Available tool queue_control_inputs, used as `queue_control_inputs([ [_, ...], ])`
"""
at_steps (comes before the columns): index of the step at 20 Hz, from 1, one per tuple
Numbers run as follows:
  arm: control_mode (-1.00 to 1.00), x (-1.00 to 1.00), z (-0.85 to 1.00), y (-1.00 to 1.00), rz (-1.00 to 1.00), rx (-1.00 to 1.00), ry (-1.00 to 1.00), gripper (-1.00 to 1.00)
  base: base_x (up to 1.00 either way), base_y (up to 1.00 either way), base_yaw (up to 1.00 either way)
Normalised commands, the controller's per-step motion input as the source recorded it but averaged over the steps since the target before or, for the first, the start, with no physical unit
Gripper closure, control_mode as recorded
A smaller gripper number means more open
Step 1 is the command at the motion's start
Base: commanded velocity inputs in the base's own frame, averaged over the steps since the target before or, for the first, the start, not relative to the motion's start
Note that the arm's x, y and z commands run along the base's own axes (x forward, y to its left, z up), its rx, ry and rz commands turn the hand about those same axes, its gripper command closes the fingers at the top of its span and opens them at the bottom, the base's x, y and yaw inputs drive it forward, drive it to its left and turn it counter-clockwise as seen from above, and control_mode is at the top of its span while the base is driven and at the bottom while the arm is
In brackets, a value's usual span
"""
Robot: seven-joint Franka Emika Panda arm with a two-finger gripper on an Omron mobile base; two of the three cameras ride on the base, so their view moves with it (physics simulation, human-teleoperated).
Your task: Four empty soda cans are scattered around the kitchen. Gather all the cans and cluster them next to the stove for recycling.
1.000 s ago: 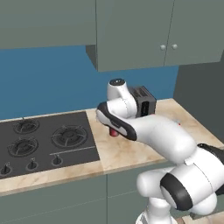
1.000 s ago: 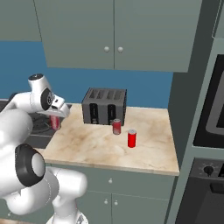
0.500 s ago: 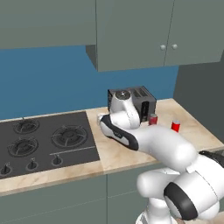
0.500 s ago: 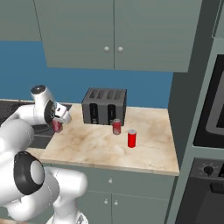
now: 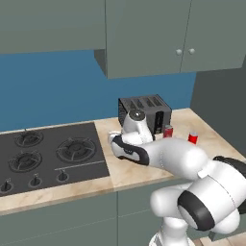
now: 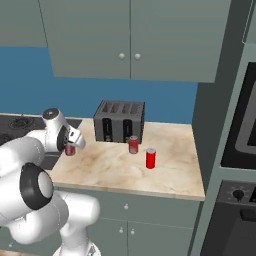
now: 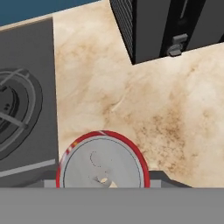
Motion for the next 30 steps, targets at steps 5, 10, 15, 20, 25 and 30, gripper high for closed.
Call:
queue_control_inputs([
  [5,-1.00,0.08,-0.27,0.00,-0.01,0.01,0.00,1.00,0.00,0.00,0.00],
  [10,-1.00,0.04,-0.26,0.00,-0.03,0.00,0.00,1.00,0.00,0.00,0.00],
  [15,-1.00,0.00,-0.24,0.00,-0.03,0.01,0.00,1.00,0.00,0.00,0.00],
  [20,-1.00,0.00,-0.22,0.00,-0.02,0.02,0.00,1.00,0.00,0.00,0.00],
  [25,-1.00,0.00,-0.17,0.00,-0.01,0.04,0.00,1.00,0.00,0.00,0.00],
  [30,-1.00,0.00,-0.09,0.00,-0.01,0.07,0.00,1.00,0.00,0.00,0.00],
])
